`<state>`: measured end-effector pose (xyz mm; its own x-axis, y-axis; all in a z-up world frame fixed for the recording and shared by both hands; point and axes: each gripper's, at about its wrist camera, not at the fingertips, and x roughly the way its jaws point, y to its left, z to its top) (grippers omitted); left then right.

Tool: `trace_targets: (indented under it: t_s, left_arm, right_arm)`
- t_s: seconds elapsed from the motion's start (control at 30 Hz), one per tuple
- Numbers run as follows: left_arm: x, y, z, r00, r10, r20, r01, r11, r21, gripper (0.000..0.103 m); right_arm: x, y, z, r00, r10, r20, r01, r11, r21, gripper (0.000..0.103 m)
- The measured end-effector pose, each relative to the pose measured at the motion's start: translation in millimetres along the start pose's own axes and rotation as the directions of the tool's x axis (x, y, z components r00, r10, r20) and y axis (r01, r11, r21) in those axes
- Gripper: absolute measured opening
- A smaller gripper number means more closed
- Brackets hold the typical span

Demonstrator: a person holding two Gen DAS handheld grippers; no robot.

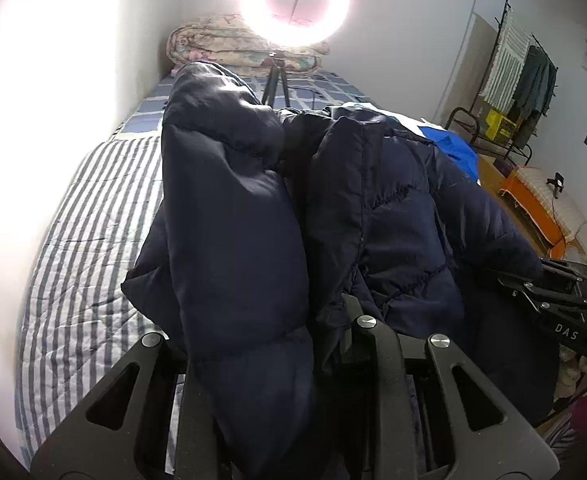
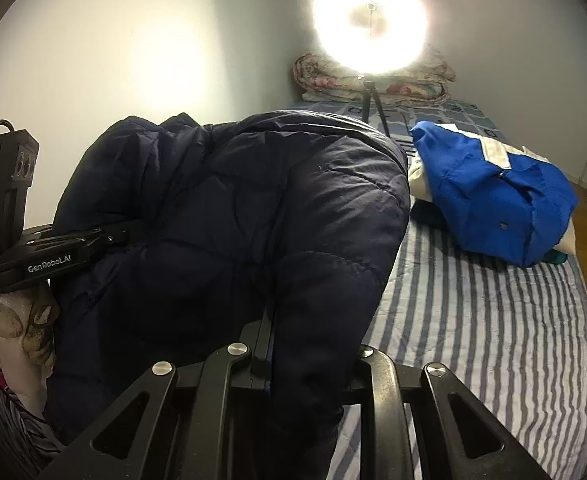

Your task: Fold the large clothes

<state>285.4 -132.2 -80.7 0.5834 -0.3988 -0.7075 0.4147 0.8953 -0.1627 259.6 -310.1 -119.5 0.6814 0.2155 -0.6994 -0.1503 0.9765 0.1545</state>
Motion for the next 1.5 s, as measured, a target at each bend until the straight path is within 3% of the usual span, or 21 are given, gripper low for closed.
trace_targets:
  t_s: [0.27, 0.43, 0.8, 1.07, 1.2, 1.4, 1.5]
  left_arm:
    - [14, -36, 37, 0.998, -0.059, 0.025, 0.058, 0.997, 0.055, 0.022]
    - [35, -75, 72, 0.994, -0.103, 0.045, 0.098, 0.989, 0.108, 0.022]
    - [118, -142, 165, 0.98, -0.189, 0.062, 0.176, 0.97, 0.168, 0.022]
    - [187, -157, 229, 0.968, -0.236, 0.081, 0.221, 0.963, 0.157, 0.022]
    - [220, -170, 250, 0.977, -0.198, 0.076, 0.182, 0.967, 0.18, 0.022]
    - [270, -166, 275, 0.983, -0.175, 0.057, 0.167, 0.977, 0.129, 0.023]
    - [304, -161, 281, 0.997, -0.076, 0.02, 0.073, 0.987, 0.14, 0.037]
  right_arm:
    - [-29, -39, 24, 0.998, -0.047, 0.036, 0.047, 0.999, -0.001, 0.017]
    - [-41, -84, 43, 0.991, -0.113, 0.067, 0.114, 0.994, -0.003, 0.017]
    - [-38, -190, 107, 0.962, -0.248, 0.114, 0.248, 0.969, 0.018, 0.016]
    - [-8, -265, 163, 0.934, -0.328, 0.139, 0.328, 0.944, 0.023, 0.016]
    - [21, -290, 179, 0.928, -0.354, 0.119, 0.354, 0.935, 0.021, 0.016]
    - [56, -322, 193, 0.929, -0.357, 0.099, 0.349, 0.933, 0.09, 0.016]
    - [73, -344, 187, 0.932, -0.361, 0.047, 0.351, 0.925, 0.146, 0.016]
